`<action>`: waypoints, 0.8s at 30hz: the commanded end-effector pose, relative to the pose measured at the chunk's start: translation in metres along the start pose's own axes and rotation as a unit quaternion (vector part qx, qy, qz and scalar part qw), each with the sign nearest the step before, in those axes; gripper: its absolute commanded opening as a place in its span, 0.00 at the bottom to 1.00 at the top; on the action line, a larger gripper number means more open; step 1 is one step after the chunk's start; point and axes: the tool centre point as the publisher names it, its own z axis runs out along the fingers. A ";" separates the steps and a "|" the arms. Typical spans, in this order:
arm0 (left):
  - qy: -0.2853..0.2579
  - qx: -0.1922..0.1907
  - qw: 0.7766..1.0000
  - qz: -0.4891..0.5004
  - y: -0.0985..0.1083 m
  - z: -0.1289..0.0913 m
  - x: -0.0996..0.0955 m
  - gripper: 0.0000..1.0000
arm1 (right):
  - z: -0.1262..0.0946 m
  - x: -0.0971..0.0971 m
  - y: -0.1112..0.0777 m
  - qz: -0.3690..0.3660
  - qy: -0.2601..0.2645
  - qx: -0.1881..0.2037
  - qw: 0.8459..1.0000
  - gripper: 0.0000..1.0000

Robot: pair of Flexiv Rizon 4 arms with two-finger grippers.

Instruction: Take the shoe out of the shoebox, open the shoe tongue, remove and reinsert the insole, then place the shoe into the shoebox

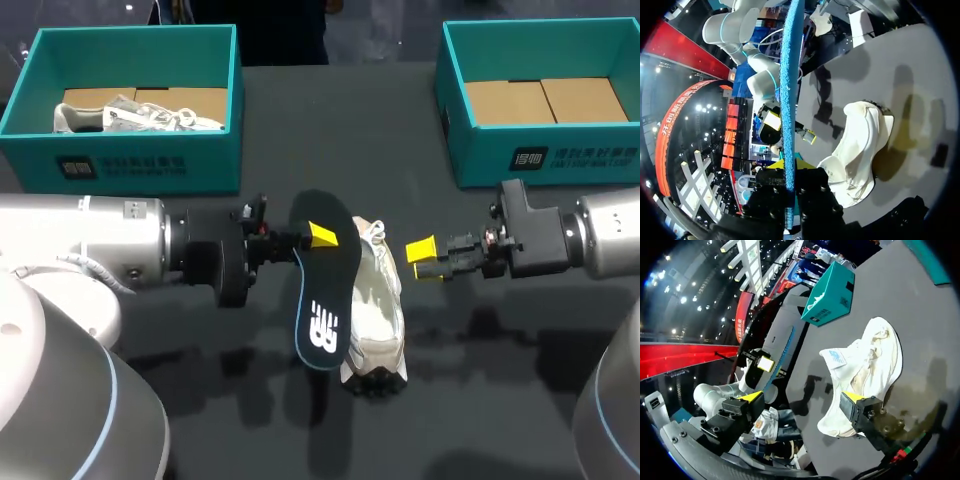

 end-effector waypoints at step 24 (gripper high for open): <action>0.046 0.022 0.979 -0.195 -0.086 -0.014 0.020 0.00 | -0.043 -0.023 -0.056 -0.313 -0.216 0.073 0.922 1.00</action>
